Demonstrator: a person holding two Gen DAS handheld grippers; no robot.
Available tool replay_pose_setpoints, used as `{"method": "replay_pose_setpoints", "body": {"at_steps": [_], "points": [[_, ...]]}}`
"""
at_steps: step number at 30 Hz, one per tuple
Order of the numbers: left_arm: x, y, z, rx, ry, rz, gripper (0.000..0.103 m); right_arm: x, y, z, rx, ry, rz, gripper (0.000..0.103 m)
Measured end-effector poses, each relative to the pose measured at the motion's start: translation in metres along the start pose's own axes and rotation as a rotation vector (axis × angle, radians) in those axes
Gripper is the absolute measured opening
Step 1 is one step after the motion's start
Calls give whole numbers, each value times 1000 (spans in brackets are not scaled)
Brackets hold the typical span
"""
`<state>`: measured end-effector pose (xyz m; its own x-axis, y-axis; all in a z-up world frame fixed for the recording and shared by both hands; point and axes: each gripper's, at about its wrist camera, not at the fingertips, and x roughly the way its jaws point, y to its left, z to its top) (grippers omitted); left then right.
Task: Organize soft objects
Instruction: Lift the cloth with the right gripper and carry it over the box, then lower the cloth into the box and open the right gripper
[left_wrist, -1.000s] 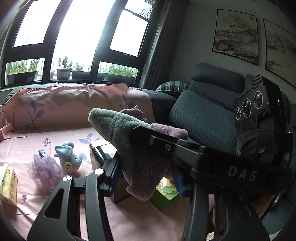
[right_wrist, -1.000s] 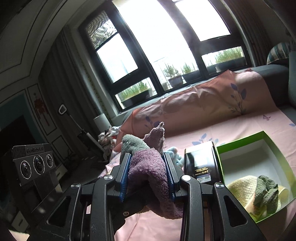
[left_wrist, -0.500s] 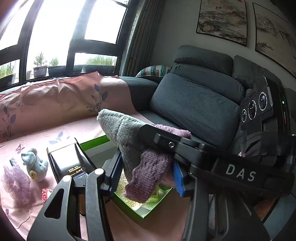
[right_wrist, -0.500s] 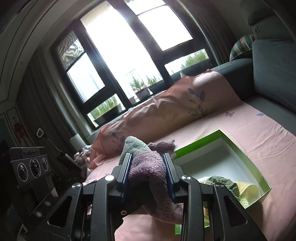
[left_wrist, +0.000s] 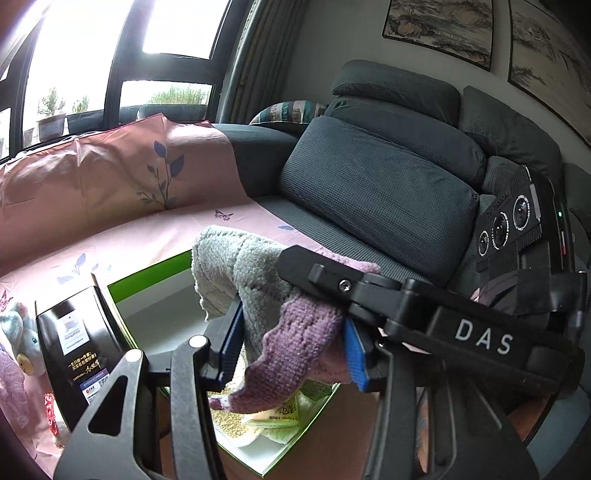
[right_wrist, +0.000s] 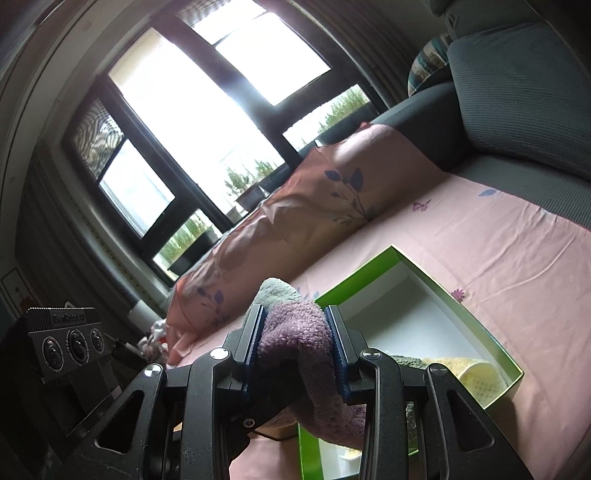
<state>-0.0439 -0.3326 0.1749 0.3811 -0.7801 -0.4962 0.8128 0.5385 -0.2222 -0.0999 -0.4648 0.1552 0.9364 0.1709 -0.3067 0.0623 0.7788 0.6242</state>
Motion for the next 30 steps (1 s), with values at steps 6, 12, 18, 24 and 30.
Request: {"method": "replay_pose_setpoints", "body": {"at_steps": [6, 12, 18, 24, 30], "points": [[24, -8, 12, 72, 12, -61, 46, -8, -18, 7, 37, -79, -36, 36], [53, -4, 13, 57, 59, -65, 48, 5, -43, 12, 97, -69, -83, 36], [76, 3, 4, 19, 123, -24, 48, 26, -66, 8, 157, 5, -130, 36], [92, 5, -7, -4, 188, 56, 52, 37, -77, 3, 195, 62, -228, 36], [91, 2, -16, 26, 197, 93, 71, 40, -75, 0, 174, 102, -308, 36]]}}
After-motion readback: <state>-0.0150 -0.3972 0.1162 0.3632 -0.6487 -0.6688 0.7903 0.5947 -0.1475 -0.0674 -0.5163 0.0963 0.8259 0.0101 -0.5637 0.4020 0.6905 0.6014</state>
